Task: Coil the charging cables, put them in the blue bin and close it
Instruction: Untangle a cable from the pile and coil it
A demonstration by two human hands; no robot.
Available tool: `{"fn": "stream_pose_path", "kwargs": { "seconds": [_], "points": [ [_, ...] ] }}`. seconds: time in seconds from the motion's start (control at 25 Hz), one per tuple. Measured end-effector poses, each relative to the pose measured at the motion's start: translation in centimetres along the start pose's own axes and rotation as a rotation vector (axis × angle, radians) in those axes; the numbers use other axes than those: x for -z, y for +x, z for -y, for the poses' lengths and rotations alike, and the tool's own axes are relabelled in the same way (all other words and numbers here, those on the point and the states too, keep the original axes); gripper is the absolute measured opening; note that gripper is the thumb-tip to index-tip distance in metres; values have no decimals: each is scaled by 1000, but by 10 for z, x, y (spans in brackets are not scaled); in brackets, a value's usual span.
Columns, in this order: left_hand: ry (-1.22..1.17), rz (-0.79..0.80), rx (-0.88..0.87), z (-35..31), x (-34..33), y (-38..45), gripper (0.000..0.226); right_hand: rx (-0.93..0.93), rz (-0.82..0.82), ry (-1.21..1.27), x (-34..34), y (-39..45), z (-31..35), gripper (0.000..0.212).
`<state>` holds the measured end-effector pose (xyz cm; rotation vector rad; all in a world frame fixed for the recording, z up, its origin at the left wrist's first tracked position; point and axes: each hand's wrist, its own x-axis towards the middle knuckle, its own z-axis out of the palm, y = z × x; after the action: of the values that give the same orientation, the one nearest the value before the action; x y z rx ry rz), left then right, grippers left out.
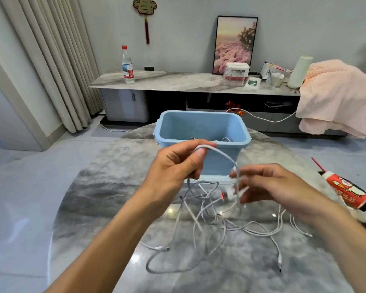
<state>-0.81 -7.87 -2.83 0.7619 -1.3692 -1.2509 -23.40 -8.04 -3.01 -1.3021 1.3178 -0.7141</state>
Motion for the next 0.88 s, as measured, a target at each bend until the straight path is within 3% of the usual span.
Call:
{"fn": "stream_pose_path", "kwargs": {
  "seconds": [0.04,0.12,0.2,0.32,0.4,0.52,0.6,0.68,0.88],
  "points": [
    [-37,34,4,1,0,-1,16,57,-131,60,-10,9,-5,17],
    [-166,110,39,-2,1,-3,19,109,-297,-55,-28,30,-24,10],
    [-271,210,24,-6,3,-7,24,29,-244,-87,-43,47,-47,20],
    [-290,356,-38,-9,0,-12,23,-196,-10,191,-53,56,-58,48],
    [-275,367,-32,-10,-2,-12,29,-202,138,336,-51,58,-56,60],
    [-268,315,-19,-12,-3,-11,32,-14,104,497,-56,56,-43,39],
    [-109,269,26,-14,2,-9,29,107,-55,629,-54,52,-30,18],
    [223,279,64,-12,10,-7,27,205,-187,726,-41,47,-14,15],
    [981,391,-58,6,10,-6,27,307,-239,1010,-4,24,10,20]
  ]
}}
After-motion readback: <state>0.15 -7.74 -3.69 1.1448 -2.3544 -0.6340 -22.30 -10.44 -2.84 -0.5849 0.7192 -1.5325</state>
